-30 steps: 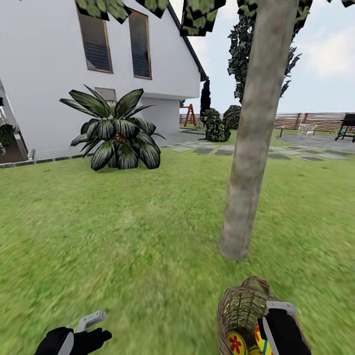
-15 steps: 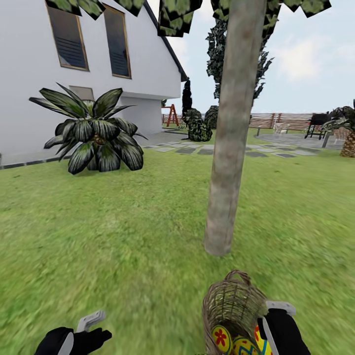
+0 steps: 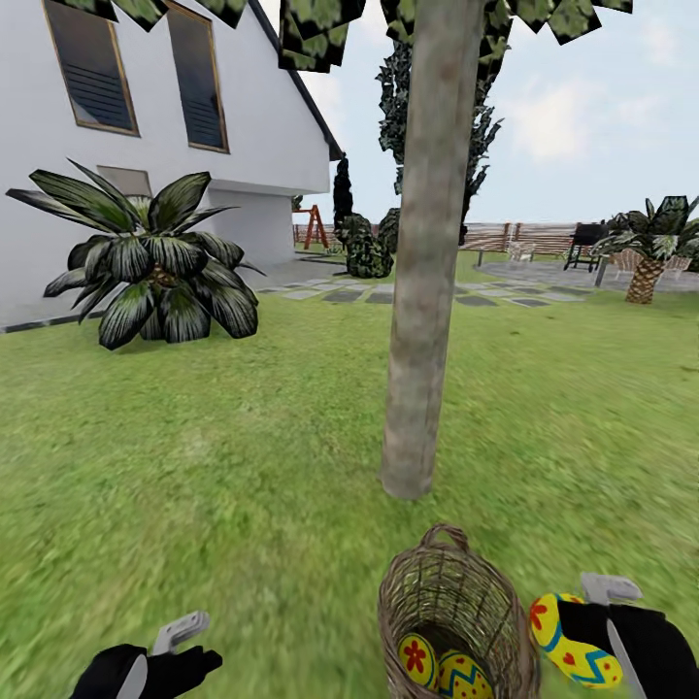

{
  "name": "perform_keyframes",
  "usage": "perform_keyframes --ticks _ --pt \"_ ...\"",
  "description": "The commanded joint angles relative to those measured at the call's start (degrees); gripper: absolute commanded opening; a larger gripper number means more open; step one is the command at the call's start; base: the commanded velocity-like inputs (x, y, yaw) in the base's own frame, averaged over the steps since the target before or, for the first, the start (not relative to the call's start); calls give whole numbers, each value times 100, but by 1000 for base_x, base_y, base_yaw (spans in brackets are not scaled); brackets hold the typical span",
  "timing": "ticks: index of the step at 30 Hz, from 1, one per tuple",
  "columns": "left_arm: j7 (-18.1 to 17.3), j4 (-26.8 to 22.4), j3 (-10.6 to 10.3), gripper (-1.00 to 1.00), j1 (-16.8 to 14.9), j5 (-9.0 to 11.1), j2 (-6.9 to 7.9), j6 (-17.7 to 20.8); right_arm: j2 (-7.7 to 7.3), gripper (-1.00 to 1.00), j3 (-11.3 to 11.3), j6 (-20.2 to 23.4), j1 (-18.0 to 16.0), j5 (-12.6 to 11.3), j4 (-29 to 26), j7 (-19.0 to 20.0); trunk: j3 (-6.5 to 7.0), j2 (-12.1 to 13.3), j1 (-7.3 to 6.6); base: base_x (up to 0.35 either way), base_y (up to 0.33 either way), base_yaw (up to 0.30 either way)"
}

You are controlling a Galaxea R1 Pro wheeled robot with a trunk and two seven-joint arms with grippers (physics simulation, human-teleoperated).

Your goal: Take the three Easter eggs out of the wicker basket on the lawn in the garden, then place them on the lawn next to a single tree (choose any tree) so that all three eggs are next to the same tree and none are left in the basket.

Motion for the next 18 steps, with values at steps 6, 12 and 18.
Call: perform_keyframes --ticks 6,12,18 --pt "-24 5 16 100 -3 -26 -42 26 -246 -100 -98 -89 -6 19 -337 31 -6 -3 -1 0 0 0" --pt "-23 5 16 100 -3 -26 -42 21 -287 -100 -740 -1025 -6 51 -464 70 -6 -3 -1 0 0 0" --pt "-54 -29 -17 100 -3 -23 -9 17 -253 -100 -759 -1419 -1 53 -396 58 -6 -3 -1 0 0 0"
